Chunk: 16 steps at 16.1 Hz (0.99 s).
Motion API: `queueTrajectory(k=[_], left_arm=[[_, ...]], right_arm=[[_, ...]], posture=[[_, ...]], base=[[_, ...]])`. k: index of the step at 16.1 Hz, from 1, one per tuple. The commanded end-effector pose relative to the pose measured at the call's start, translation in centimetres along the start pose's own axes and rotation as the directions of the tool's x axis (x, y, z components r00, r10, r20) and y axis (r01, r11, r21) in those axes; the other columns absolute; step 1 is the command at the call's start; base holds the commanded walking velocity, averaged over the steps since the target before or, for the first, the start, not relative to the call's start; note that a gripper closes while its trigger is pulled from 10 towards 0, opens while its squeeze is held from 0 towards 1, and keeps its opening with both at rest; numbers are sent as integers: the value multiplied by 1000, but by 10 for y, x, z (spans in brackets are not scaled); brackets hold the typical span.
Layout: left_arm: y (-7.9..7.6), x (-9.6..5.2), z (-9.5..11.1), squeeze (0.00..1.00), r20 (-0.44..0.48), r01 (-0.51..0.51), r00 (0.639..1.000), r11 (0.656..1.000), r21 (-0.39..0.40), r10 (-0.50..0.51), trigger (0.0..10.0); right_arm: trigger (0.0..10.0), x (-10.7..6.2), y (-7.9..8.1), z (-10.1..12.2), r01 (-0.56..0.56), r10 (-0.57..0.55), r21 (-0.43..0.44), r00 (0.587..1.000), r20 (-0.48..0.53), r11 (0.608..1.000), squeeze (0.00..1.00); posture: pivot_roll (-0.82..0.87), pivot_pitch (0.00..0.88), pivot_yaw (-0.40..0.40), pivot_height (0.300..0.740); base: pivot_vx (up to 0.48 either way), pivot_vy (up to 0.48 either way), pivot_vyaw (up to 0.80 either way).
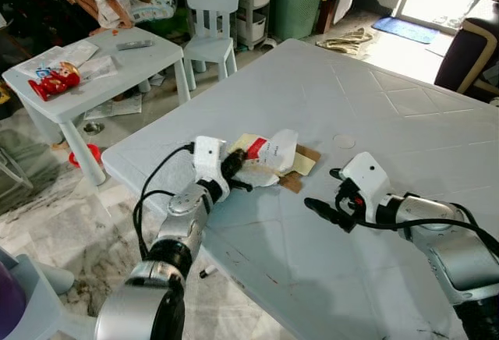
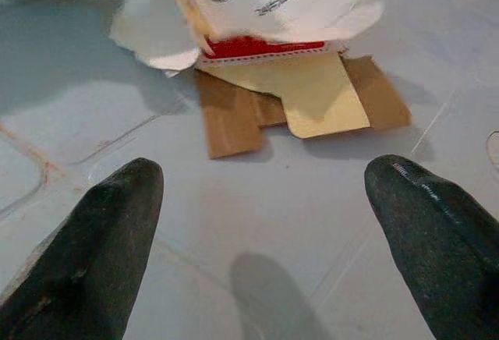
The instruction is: Picking trash to rubbish bin
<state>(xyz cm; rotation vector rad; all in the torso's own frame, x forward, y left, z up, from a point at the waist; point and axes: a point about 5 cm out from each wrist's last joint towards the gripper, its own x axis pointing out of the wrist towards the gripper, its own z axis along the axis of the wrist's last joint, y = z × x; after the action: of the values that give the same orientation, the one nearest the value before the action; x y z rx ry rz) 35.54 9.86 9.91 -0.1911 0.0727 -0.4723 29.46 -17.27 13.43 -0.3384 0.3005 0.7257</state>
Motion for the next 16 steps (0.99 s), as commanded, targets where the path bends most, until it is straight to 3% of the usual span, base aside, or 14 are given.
queueTrajectory(k=[1,6,7,8,9,10,13,14,15,16], left_arm=[[1,-2,7,0,54,-17,998,1000,10,17,0],[15,-21,25,0,187,-105,977,994,-4,104,0],[17,-26,30,0,207,-118,972,993,4,115,0],[17,-32,34,0,227,-132,966,991,11,126,0],[17,-36,37,0,238,-138,963,990,20,129,0],[16,-43,40,0,243,-138,962,990,37,125,0],[13,-45,37,0,213,-101,973,993,67,84,0],[8,-43,37,0,193,-76,980,992,100,56,3490],[1,-38,38,0,169,-35,986,990,135,12,10000],[-8,-31,41,86,149,21,988,989,148,-43,10000]], right_arm=[[10000,3,-4,3,21,-21,-13,1000,10,1000,988],[10000,10,-12,7,89,-88,-18,995,44,996,914],[10000,12,-14,7,108,-107,-21,993,55,994,725],[10000,14,-17,10,131,-128,-28,989,79,991,369],[10000,16,-18,14,145,-142,-25,985,101,989,369],[10000,19,-20,18,164,-161,-20,979,123,986,212],[10000,24,-21,20,181,-176,-23,975,135,983,196],[10000,25,-21,20,179,-174,-25,975,136,983,192],[10000,25,-22,18,178,-173,-28,976,134,984,196],[10000,23,-23,14,181,-175,-30,976,127,983,227]], posture=[[-9,48,-53,740],[30,48,-58,740],[41,49,-59,740],[60,49,-60,740],[67,49,-61,740],[85,49,-61,740],[91,48,-61,740],[90,48,-60,740],[83,47,-56,740],[76,46,-51,740]], base=[[0,0,0],[0,0,0],[0,0,0],[0,0,0],[0,0,0],[0,0,0],[0,0,0],[0,0,0],[0,0,0],[0,0,0]])
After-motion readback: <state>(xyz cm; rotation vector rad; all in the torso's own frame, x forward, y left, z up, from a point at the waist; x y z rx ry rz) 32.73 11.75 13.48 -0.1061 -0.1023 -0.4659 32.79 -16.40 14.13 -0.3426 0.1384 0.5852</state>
